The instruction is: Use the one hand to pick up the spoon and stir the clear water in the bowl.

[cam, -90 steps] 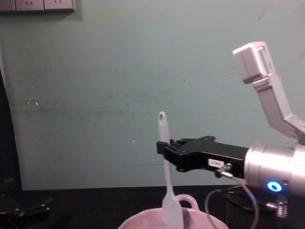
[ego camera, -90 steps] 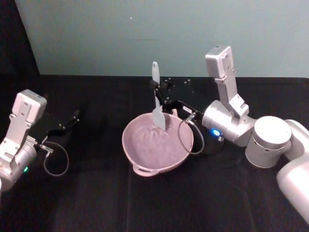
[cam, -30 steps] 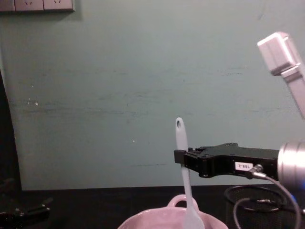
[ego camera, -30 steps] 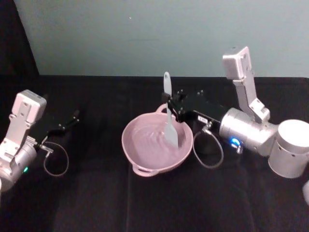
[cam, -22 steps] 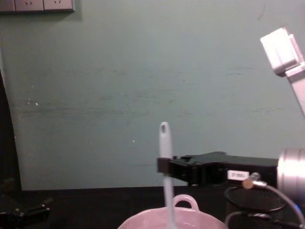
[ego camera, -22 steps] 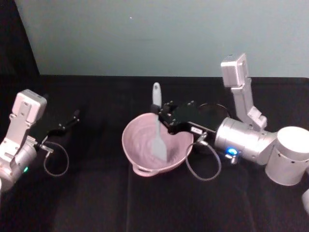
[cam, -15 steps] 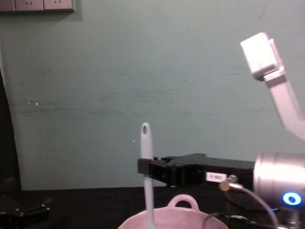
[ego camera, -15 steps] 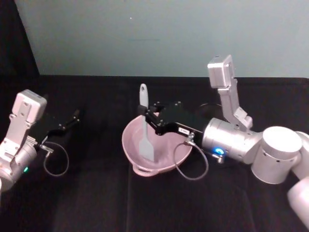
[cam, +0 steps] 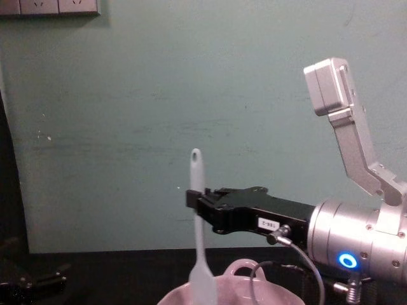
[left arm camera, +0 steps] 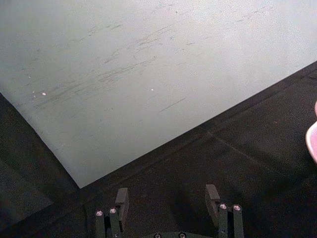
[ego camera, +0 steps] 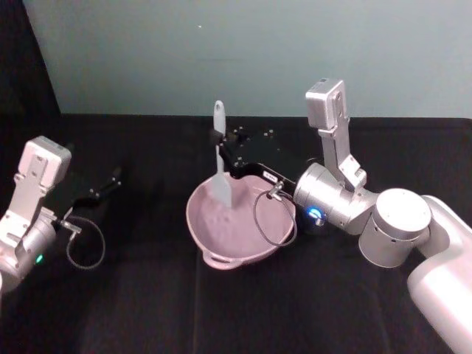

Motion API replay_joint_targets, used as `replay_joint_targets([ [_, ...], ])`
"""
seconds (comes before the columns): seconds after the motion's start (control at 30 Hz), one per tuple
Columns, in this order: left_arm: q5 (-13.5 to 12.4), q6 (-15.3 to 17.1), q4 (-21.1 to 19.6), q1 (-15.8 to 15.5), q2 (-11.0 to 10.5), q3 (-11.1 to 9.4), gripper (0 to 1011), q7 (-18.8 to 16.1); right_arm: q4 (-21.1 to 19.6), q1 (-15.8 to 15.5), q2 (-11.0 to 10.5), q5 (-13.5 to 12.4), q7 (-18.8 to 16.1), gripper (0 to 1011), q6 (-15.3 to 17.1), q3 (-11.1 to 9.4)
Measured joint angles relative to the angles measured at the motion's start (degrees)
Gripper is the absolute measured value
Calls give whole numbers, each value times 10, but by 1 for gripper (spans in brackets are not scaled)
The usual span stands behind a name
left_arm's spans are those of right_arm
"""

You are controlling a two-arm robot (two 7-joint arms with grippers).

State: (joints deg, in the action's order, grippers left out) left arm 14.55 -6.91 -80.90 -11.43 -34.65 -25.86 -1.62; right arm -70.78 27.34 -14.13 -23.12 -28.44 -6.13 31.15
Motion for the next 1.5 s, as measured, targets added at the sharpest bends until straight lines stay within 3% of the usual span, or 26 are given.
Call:
replay_joint_targets([
  [0.23,0,0,0,0,0,0,1011,0,10,-1,-5,37,29,106,-26,-16],
  [0.43,0,0,0,0,0,0,1011,0,-10,-13,-20,40,30,105,-18,-31],
  [0.73,0,0,0,0,0,0,1011,0,-92,-63,-55,14,-7,106,26,-47],
  [0.93,0,0,0,0,0,0,1011,0,-119,-81,-59,-10,-27,106,45,-40],
  [1.17,0,0,0,0,0,0,1011,0,-111,-77,-45,-21,-35,106,45,-19],
  [1.5,0,0,0,0,0,0,1011,0,-11,-29,6,-8,-11,106,-7,-21],
])
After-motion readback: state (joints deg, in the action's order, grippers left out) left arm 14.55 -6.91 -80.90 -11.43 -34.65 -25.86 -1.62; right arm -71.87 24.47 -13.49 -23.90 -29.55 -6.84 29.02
